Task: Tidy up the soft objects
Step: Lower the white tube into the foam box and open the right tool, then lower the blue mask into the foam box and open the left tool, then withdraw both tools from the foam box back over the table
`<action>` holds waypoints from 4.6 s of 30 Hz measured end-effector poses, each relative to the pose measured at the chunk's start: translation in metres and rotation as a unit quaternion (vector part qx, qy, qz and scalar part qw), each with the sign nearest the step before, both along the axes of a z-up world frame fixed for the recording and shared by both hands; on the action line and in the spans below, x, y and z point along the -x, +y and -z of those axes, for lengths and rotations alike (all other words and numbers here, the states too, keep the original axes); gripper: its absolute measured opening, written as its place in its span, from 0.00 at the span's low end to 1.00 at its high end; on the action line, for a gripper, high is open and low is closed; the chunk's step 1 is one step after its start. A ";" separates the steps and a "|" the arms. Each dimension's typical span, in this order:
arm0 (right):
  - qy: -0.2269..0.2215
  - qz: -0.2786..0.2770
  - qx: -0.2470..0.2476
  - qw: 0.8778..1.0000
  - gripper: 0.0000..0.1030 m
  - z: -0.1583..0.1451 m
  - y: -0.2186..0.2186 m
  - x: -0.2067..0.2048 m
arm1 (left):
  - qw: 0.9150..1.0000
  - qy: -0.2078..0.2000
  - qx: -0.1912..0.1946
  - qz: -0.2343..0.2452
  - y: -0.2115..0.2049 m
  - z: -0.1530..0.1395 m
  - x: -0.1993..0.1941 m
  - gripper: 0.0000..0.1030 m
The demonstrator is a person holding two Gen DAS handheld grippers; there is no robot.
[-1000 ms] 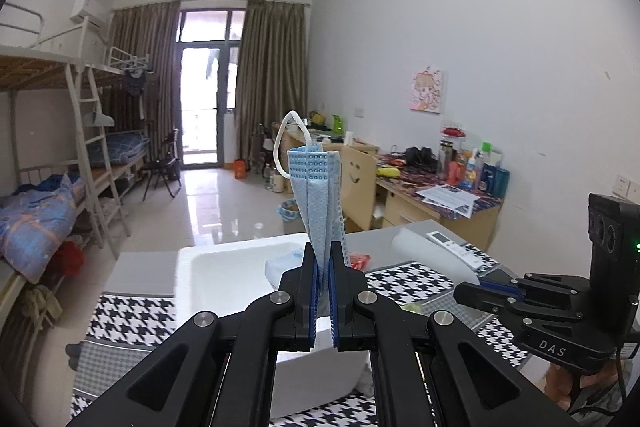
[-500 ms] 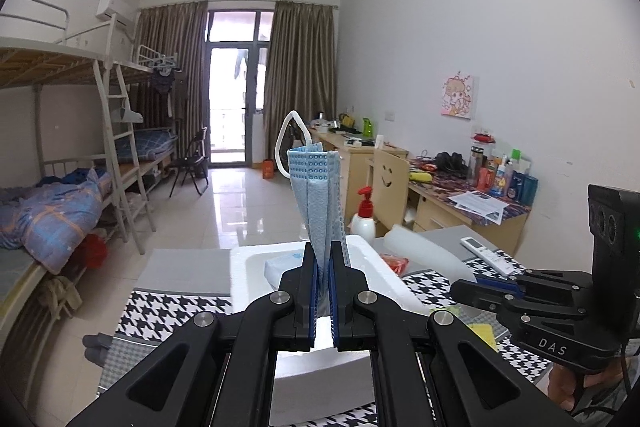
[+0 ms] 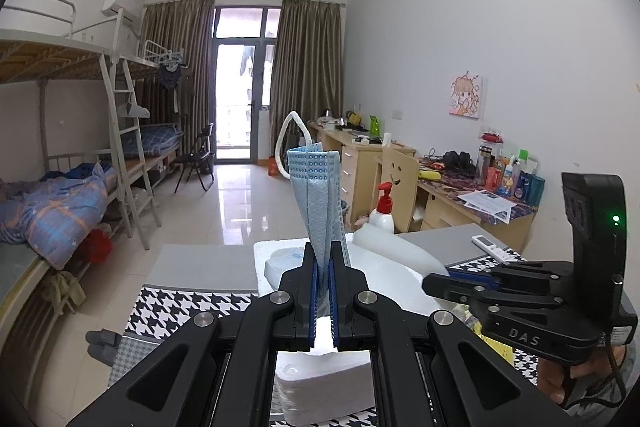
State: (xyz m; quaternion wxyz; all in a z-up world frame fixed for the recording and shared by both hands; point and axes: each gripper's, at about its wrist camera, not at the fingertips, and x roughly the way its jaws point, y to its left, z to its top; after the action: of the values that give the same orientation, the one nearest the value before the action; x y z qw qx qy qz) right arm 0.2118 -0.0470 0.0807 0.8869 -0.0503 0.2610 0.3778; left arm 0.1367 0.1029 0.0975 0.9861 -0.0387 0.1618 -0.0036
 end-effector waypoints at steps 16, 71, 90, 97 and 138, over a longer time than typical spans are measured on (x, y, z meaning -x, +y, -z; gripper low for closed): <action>0.020 -0.003 0.021 1.000 0.17 0.007 0.021 -0.018 | 1.000 0.011 0.005 0.002 0.010 0.007 -0.006 0.05; -0.006 0.063 -0.010 0.998 0.82 0.002 -0.037 -0.008 | 0.998 0.028 0.000 0.047 -0.023 0.008 -0.027 0.05; 0.002 0.081 -0.017 0.997 0.82 0.009 -0.059 -0.009 | 0.996 0.086 0.010 0.028 -0.021 0.026 -0.056 0.20; 0.002 0.087 -0.025 0.996 0.82 0.007 -0.068 -0.007 | 0.997 0.079 0.013 0.017 -0.023 0.025 -0.053 0.78; -0.063 0.109 -0.038 0.991 0.82 -0.023 -0.109 0.085 | 0.999 -0.008 -0.008 0.031 -0.062 -0.016 0.051 0.99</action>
State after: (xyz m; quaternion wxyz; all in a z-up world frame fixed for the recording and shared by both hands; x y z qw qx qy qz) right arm 0.1272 -0.1563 0.1034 0.9388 -0.0117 0.1944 0.2843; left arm 0.0857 0.0407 0.1131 0.9870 -0.0259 0.1551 -0.0328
